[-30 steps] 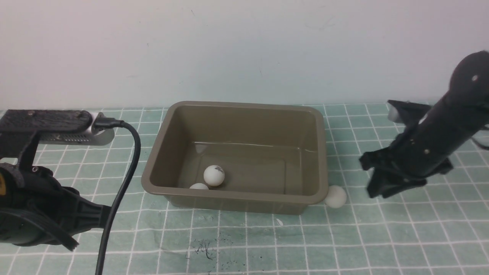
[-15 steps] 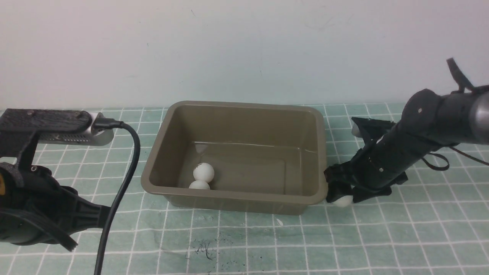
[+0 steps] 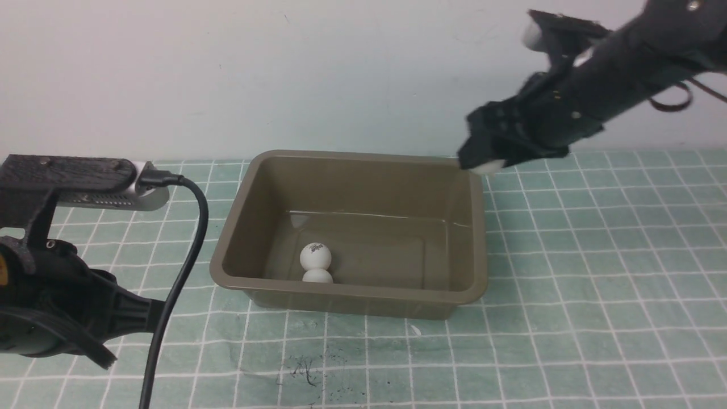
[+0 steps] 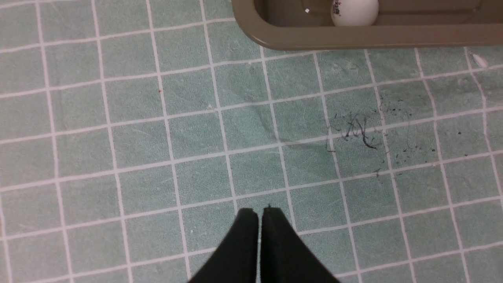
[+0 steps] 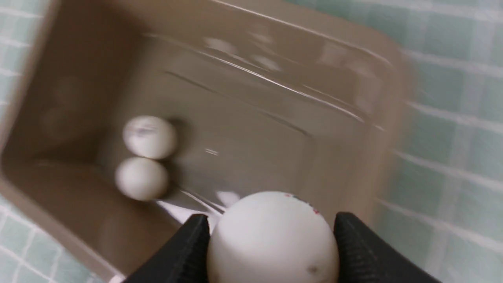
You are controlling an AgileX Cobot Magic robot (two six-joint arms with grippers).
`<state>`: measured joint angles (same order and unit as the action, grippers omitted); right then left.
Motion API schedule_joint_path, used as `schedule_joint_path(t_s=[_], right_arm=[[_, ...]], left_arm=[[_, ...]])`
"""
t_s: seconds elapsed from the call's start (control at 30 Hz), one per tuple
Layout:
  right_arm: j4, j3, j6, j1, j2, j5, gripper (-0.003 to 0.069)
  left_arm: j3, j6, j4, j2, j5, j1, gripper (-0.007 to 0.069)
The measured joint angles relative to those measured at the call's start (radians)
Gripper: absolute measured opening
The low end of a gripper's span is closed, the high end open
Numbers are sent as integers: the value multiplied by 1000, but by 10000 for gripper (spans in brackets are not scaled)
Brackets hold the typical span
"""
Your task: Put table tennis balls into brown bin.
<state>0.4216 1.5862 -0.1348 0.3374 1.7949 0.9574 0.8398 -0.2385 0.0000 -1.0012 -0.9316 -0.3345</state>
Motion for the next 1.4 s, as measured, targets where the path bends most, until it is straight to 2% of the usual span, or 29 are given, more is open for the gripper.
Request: schedule_joint_path(t_s=[0.07, 0.17, 0.23, 0.3, 0.37, 0.43, 0.47, 0.5, 0.53, 0.6, 0.8, 0.87, 0.97, 1.13, 1.4], right_arm=[[-35, 38, 0, 43, 23, -1, 438], [-120, 117, 8, 63, 47, 72, 570], [-183, 178, 16, 61, 37, 150, 594], [-282, 215, 34, 61, -2, 218, 549], [-389, 226, 71, 61, -83, 266, 419], [-484, 214, 124, 61, -197, 281, 233], [-514, 198, 148, 61, -252, 281, 175], [-514, 198, 148, 61, -252, 281, 158], [-547, 156, 185, 61, -343, 280, 79], [-574, 27, 245, 61, -534, 246, 13], [-569, -481, 392, 61, -1077, -118, -13], [-581, -748, 441, 61, -1368, -371, -13], [-616, -929, 477, 61, -1571, -503, -13], [-661, -1061, 572, 61, -1722, -538, -13], [-673, -1079, 587, 61, -1812, -558, -13]], left_arm=[[0, 0, 0, 0, 0, 0, -5], [0, 0, 0, 0, -3, 0, -5], [0, 0, 0, 0, -3, 0, -5], [0, 2, 0, 0, -3, 0, -5], [0, 2, 0, 0, -2, 0, -5], [0, 2, 0, 0, -2, 0, -5], [0, 2, 0, 0, -1, 0, -5], [0, 2, 0, 0, 1, 0, -5], [0, 2, 0, 0, 2, 0, -5], [0, 2, 0, 0, 22, 0, -5], [0, 2, 0, 0, 106, 0, -5], [0, 2, 0, 0, 146, 0, -5], [0, 2, 0, -3, 177, 0, -5], [0, 2, 0, -26, 197, 0, -5], [-31, 3, 0, 28, 203, 0, -5]])
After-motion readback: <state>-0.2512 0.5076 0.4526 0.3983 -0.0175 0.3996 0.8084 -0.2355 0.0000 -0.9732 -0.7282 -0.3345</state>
